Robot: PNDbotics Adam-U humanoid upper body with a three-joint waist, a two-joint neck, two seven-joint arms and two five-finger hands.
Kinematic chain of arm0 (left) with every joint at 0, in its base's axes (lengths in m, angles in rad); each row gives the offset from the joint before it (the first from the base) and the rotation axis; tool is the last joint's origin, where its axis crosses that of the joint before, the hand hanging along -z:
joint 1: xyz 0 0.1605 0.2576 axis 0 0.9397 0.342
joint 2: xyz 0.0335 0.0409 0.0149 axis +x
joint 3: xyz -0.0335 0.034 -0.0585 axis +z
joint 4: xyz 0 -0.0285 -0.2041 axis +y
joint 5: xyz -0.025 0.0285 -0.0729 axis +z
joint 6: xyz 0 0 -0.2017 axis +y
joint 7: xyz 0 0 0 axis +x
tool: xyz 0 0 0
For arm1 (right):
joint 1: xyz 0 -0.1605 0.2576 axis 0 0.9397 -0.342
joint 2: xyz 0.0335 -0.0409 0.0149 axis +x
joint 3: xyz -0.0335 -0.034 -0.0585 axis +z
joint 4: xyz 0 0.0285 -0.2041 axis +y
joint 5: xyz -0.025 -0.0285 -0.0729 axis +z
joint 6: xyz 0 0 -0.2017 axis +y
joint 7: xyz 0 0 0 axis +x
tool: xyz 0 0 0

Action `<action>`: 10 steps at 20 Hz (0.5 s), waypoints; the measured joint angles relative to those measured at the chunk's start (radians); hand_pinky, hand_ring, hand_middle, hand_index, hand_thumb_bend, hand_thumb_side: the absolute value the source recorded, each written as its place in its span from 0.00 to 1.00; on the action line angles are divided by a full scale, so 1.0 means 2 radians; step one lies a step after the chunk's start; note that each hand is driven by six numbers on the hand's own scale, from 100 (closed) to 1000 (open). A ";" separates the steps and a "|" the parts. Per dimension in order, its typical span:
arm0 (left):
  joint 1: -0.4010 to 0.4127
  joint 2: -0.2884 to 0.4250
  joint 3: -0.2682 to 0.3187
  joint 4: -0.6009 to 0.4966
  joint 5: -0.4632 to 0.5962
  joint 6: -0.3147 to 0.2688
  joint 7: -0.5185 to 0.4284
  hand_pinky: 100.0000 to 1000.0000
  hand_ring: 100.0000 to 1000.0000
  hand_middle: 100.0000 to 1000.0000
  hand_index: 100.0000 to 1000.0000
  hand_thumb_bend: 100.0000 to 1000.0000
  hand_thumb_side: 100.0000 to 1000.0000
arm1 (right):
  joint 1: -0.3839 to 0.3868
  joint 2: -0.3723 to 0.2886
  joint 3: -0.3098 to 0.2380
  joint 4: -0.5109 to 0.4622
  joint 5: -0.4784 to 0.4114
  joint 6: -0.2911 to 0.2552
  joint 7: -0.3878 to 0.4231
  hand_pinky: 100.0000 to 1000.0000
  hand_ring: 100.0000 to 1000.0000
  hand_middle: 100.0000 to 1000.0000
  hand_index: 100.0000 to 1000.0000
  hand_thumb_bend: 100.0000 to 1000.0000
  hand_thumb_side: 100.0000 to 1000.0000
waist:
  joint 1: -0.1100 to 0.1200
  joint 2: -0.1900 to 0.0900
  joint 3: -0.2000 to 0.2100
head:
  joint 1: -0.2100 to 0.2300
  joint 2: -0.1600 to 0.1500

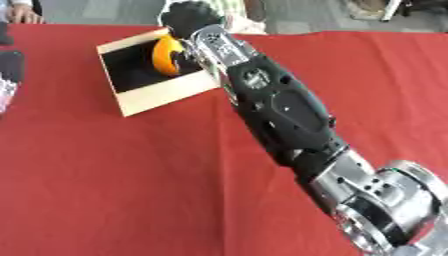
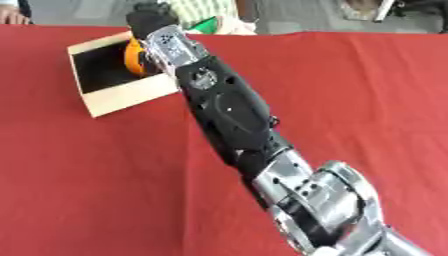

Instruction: Pick up objects on the table and place them in the box.

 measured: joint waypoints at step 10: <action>0.013 0.000 0.005 0.000 -0.004 0.003 0.007 0.38 0.51 0.58 0.74 0.24 0.58 | 0.034 -0.133 0.080 -0.194 -0.157 0.013 0.058 0.84 0.85 0.77 0.85 0.00 0.14 | 0.000 -0.006 -0.014 | 0.017 0.010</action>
